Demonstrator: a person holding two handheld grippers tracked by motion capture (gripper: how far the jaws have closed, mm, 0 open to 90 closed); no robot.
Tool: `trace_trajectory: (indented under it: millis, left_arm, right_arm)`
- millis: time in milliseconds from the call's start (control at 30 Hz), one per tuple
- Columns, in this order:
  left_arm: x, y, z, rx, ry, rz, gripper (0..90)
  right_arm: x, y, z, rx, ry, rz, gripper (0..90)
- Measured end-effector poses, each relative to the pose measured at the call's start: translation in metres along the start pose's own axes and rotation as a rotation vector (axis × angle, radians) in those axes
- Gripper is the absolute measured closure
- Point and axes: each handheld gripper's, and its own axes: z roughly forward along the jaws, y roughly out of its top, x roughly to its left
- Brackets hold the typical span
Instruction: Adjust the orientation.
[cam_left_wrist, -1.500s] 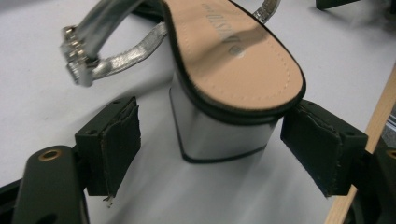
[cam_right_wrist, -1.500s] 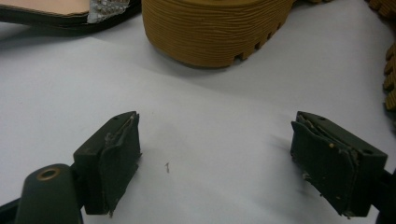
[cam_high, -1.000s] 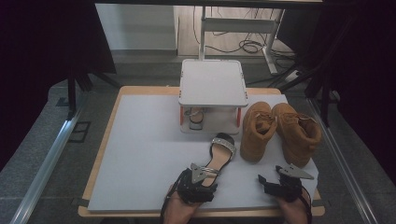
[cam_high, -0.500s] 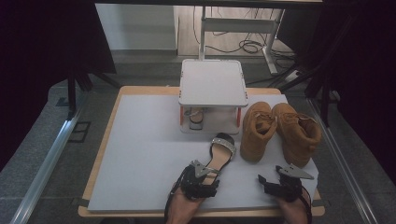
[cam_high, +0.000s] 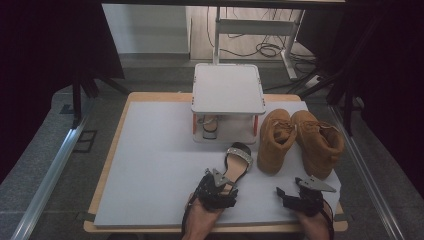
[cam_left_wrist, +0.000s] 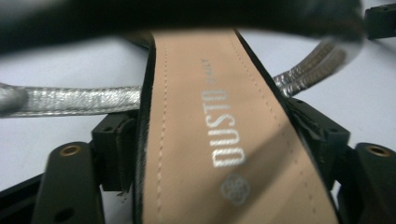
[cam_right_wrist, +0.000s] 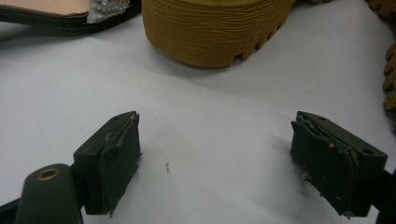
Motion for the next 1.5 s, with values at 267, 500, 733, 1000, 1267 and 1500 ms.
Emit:
trace_trajectory:
  millis: [267, 500, 733, 1000, 1267, 1500]
  left_arm:
    - [0.01, 0.001, -0.005, 0.001, 0.011, 0.004, 38.4]
    - [0.014, 0.0, -0.005, -0.006, -0.002, 0.027, 38.8]
    - [0.021, -0.001, -0.008, -0.019, -0.039, 0.011, 38.9]
    - [0.026, 0.001, -0.017, -0.052, -0.035, 0.004, 38.9]
    - [0.031, 0.008, -0.027, -0.079, -0.01, 0.001, 38.9]
    - [0.037, 0.014, -0.03, -0.101, 0.008, -0.02, 38.9]
  right_arm:
    - [0.0, 0.0, 0.0, 0.0, 0.0, 0.0, 15.9]
    - [0.0, 0.0, 0.0, 0.0, 0.0, 0.0, 15.9]
    - [0.0, 0.0, 0.0, 0.0, 0.0, 0.0, 15.9]
    - [0.0, 0.0, 0.0, 0.0, 0.0, 0.0, 15.9]
    - [0.0, 0.0, 0.0, 0.0, 0.0, 0.001, 15.9]
    - [0.0, 0.0, 0.0, 0.0, 0.001, 0.001, 15.9]
